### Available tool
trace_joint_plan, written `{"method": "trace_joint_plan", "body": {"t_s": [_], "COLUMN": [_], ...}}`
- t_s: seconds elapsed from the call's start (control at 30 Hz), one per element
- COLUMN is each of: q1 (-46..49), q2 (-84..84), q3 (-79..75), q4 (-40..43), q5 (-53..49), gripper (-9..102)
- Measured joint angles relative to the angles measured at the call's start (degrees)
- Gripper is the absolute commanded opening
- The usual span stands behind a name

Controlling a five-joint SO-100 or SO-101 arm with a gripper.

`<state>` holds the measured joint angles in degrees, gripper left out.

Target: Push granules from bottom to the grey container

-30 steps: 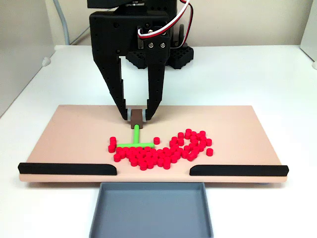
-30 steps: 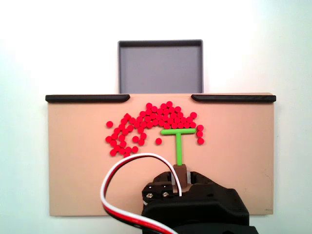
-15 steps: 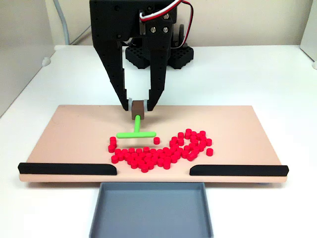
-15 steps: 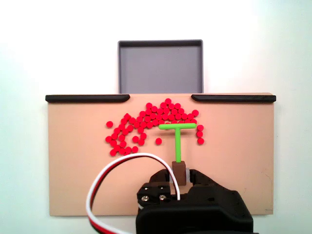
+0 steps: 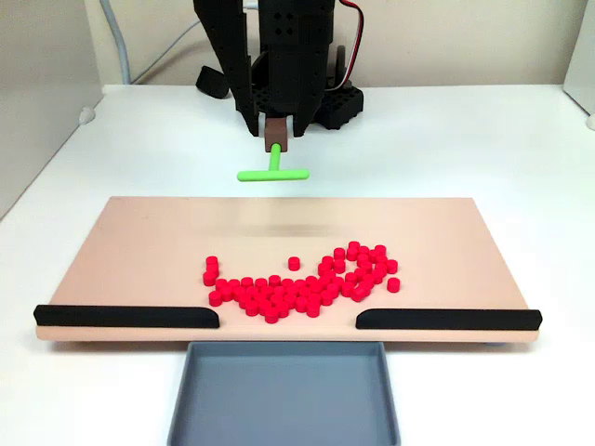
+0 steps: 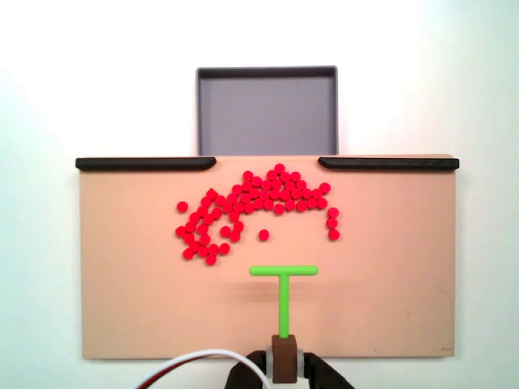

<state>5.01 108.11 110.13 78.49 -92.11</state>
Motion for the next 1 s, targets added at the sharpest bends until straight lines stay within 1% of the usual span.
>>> {"method": "trace_joint_plan", "body": {"t_s": [0.33, 1.0], "q1": [0.0, -1.1], "q2": [3.3, 1.0], "q3": [0.5, 0.5], "q4": [0.0, 0.0], "q5": [0.2, 3.1], "gripper": [0, 0]}}
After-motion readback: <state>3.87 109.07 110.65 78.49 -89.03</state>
